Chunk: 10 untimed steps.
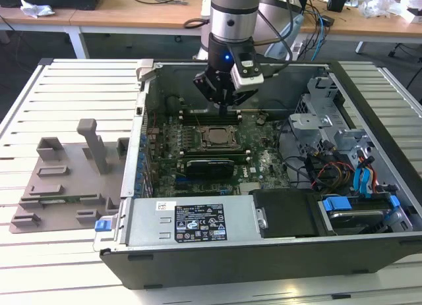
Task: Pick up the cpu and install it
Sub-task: 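Install the first cpu locking lever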
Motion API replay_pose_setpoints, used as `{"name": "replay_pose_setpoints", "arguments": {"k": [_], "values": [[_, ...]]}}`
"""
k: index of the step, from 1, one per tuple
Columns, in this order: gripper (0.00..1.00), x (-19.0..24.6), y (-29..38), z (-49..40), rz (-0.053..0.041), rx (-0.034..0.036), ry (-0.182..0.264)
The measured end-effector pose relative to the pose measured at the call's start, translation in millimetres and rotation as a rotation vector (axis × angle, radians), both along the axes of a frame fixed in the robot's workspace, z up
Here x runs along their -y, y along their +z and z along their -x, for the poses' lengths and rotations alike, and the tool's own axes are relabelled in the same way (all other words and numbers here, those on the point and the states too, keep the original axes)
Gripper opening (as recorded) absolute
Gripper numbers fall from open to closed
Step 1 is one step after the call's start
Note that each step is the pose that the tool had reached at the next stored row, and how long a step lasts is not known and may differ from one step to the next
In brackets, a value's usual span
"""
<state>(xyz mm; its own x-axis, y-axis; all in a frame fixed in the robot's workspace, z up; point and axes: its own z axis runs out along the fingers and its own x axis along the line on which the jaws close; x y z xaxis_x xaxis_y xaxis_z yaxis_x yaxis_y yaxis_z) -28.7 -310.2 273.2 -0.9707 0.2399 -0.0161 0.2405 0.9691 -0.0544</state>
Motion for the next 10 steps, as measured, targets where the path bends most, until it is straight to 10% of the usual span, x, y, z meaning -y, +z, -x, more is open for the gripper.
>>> {"name": "replay_pose_setpoints", "arguments": {"k": [10], "values": [[0.11, 0.0, 0.0, 0.0, 0.0, 0.0, 0.183]]}}
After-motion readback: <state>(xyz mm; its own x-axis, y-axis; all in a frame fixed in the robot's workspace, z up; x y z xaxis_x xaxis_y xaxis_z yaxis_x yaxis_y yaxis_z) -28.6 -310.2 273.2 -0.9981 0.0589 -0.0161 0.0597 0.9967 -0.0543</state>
